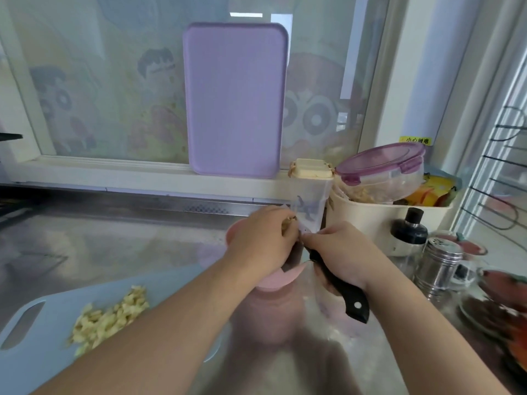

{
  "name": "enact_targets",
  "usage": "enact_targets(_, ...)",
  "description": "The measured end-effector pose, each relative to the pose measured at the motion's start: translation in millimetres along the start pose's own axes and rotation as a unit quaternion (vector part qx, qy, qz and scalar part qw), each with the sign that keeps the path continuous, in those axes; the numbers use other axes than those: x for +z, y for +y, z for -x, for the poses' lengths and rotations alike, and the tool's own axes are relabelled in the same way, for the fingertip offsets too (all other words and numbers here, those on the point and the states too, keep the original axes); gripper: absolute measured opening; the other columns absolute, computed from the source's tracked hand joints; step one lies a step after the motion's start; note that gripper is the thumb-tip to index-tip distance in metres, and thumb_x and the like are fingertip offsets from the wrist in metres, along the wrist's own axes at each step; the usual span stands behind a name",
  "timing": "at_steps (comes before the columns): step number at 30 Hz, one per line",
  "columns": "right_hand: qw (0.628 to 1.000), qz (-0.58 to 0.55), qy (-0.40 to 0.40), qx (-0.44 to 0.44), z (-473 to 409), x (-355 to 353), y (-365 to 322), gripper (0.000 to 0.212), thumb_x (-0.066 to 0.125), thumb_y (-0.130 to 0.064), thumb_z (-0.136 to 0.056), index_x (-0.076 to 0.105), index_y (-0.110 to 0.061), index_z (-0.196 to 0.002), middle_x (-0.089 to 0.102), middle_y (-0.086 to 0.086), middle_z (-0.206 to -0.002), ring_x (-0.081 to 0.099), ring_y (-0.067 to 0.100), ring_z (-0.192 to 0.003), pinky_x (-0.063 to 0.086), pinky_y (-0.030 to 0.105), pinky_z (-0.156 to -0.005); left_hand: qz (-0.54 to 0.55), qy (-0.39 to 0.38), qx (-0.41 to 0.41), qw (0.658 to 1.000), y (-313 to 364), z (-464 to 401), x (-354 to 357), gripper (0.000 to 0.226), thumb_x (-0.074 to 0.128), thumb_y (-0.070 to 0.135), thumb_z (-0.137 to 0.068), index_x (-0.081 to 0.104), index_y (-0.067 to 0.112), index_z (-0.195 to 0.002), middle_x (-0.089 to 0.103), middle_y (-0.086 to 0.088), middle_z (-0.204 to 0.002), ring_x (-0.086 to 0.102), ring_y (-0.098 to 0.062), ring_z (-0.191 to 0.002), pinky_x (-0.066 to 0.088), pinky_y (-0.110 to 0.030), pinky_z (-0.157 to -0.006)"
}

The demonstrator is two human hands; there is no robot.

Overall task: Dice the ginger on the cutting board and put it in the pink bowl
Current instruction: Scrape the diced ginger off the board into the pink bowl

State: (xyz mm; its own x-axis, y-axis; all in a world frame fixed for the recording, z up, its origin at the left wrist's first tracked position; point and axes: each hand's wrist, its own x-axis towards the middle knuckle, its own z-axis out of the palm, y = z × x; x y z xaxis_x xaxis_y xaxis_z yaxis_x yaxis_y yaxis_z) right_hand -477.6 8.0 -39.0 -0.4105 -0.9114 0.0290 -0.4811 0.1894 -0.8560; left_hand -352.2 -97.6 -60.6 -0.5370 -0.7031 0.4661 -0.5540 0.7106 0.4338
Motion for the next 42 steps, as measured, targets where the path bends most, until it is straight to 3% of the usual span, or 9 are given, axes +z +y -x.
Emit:
enact_targets(6,1.000,-0.022,-0.005,0.009,3.4,0.7,4.2,0.032,0.063,-0.029,-0.096,0.058,-0.008,-0.072,0.046,0.016,-0.061,0.040,0.026,-0.055,0.036,0.040,-0.061,0.013,0.017,0.000,1.000,0.4,3.4,-0.1,0.025,0.048,0.034,-0.095,0.068,0.042,-0.082,0.066,0.020,-0.092,0.062,-0.004,-0.088,0.056,-0.041,-0.078)
enact_targets(9,0.999,-0.041,-0.011,0.032,3.2,0.3,7.0,0.025,0.060,-0.021,-0.095,0.060,-0.006,-0.075,0.052,0.016,-0.055,0.043,0.024,-0.047,0.040,0.034,-0.053,0.017,0.021,0.003,1.000,-0.8,5.9,-2.3,0.025,0.054,0.031,-0.097,0.068,0.039,-0.077,0.065,0.016,-0.089,0.062,-0.008,-0.087,0.056,-0.042,-0.079)
enact_targets(12,0.996,-0.076,-0.016,0.055,3.0,0.4,8.8,0.022,0.058,-0.017,-0.094,0.059,-0.005,-0.076,0.054,0.017,-0.053,0.043,0.023,-0.042,0.039,0.027,-0.045,0.021,0.017,-0.008,1.000,-3.4,8.6,-5.1,0.018,0.058,0.030,-0.097,0.072,0.033,-0.087,0.066,0.013,-0.095,0.063,-0.011,-0.091,0.057,-0.042,-0.082)
enact_targets(20,0.991,-0.115,0.002,0.061,3.4,-1.3,9.2,0.019,0.057,-0.014,-0.096,0.058,-0.005,-0.080,0.053,0.019,-0.058,0.044,0.026,-0.046,0.039,0.028,-0.045,0.046,0.032,-0.048,0.997,-13.0,15.9,-11.1,0.015,0.061,0.020,-0.095,0.074,0.027,-0.092,0.071,0.011,-0.094,0.066,-0.011,-0.089,0.058,-0.039,-0.083)
enact_targets(27,0.994,-0.107,0.019,0.025,5.8,-1.8,9.0,0.024,0.055,-0.013,-0.097,0.057,-0.004,-0.075,0.051,0.022,-0.055,0.040,0.024,-0.037,0.037,0.027,-0.042,0.020,0.051,-0.095,0.994,-12.2,16.0,-22.8,0.021,0.053,0.017,-0.099,0.068,0.025,-0.088,0.070,0.007,-0.080,0.067,-0.020,-0.078,0.058,-0.042,-0.072)
enact_targets(32,0.997,-0.073,0.012,0.002,7.1,1.9,6.8,0.031,0.055,-0.015,-0.097,0.055,0.000,-0.070,0.050,0.023,-0.052,0.039,0.025,-0.036,0.036,0.028,-0.042,0.027,0.044,-0.062,0.997,-7.7,5.9,-29.8,0.051,0.047,-0.005,-0.090,0.064,0.023,-0.129,0.066,0.001,-0.120,0.060,-0.021,-0.112,0.053,-0.041,-0.094)
enact_targets(36,0.999,-0.048,0.017,-0.012,7.7,2.6,4.7,0.039,0.057,-0.019,-0.097,0.052,0.013,-0.076,0.050,0.021,-0.054,0.041,0.024,-0.039,0.036,0.029,-0.045,-0.010,-0.049,0.038,0.998,-5.5,-1.2,-29.3,0.082,0.044,-0.015,-0.088,0.041,0.027,-0.159,0.032,0.013,-0.165,0.031,-0.010,-0.151,0.027,-0.017,-0.116)
enact_targets(39,0.999,-0.042,0.015,-0.008,8.6,1.6,3.4,0.039,0.057,-0.019,-0.097,0.054,0.015,-0.080,0.050,0.020,-0.055,0.043,0.023,-0.040,0.037,0.029,-0.045,-0.025,-0.106,0.039,0.993,-9.0,-2.2,-25.1,0.084,0.042,-0.013,-0.092,0.029,0.027,-0.164,0.020,0.018,-0.170,0.023,-0.005,-0.154,0.018,-0.010,-0.114)
enact_targets(42,0.999,-0.041,0.020,0.001,9.2,0.2,3.9,0.039,0.056,-0.017,-0.098,0.056,0.020,-0.087,0.053,0.021,-0.054,0.044,0.024,-0.040,0.038,0.028,-0.043,-0.013,-0.080,0.033,0.996,-12.3,-0.2,-25.1,0.081,0.043,-0.013,-0.085,0.049,0.026,-0.155,0.041,0.015,-0.162,0.041,-0.009,-0.145,0.031,-0.016,-0.114)
